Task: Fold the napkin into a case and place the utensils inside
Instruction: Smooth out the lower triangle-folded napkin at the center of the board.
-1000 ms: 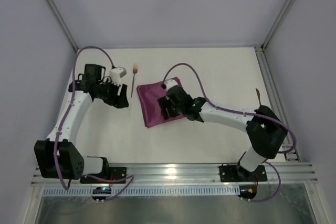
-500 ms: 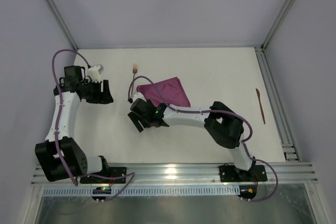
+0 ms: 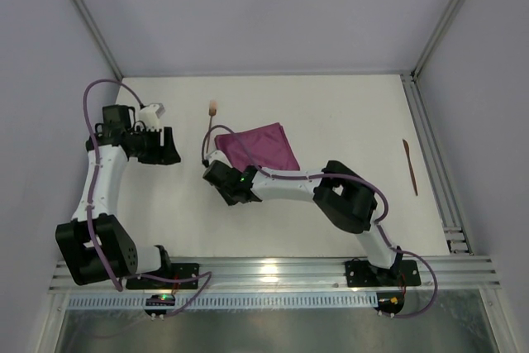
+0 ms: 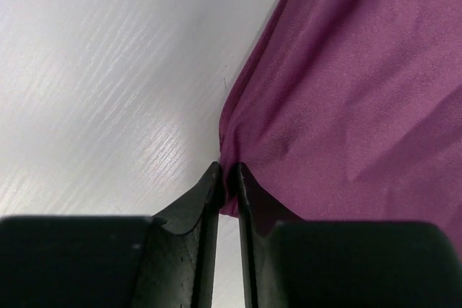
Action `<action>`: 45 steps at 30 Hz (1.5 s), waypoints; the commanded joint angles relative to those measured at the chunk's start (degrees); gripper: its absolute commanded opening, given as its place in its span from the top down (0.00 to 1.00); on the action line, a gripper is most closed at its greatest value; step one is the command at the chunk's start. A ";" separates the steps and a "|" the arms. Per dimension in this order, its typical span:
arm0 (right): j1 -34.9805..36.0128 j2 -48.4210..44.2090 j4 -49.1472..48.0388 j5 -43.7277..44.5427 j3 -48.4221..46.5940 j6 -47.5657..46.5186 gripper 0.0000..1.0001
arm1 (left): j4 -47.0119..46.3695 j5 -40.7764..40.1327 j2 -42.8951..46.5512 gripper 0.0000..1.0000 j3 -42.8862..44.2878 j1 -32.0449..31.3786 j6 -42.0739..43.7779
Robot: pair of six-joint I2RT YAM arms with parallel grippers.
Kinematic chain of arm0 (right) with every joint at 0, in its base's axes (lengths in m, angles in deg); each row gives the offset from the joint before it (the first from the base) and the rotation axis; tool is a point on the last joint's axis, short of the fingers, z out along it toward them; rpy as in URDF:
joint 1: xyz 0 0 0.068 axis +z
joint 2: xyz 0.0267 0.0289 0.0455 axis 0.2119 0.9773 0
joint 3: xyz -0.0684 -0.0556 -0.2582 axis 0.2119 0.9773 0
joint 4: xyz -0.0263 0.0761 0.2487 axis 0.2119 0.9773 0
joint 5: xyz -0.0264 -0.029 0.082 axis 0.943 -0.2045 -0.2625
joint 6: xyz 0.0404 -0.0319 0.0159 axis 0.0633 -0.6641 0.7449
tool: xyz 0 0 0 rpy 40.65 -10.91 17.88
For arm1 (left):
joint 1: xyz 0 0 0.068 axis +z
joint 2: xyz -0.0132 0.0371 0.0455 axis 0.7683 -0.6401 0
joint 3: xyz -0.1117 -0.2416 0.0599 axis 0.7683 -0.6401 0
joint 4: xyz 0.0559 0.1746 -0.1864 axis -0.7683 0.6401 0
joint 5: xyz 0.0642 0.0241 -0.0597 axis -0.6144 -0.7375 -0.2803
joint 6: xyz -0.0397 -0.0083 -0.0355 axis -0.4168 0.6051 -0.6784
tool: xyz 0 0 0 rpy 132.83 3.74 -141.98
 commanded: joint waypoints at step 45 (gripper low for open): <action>-17.81 -32.66 -1.62 -13.96 30.06 8.35 0.44 | -5.92 -7.74 -16.25 0.33 -2.98 -18.08 -4.21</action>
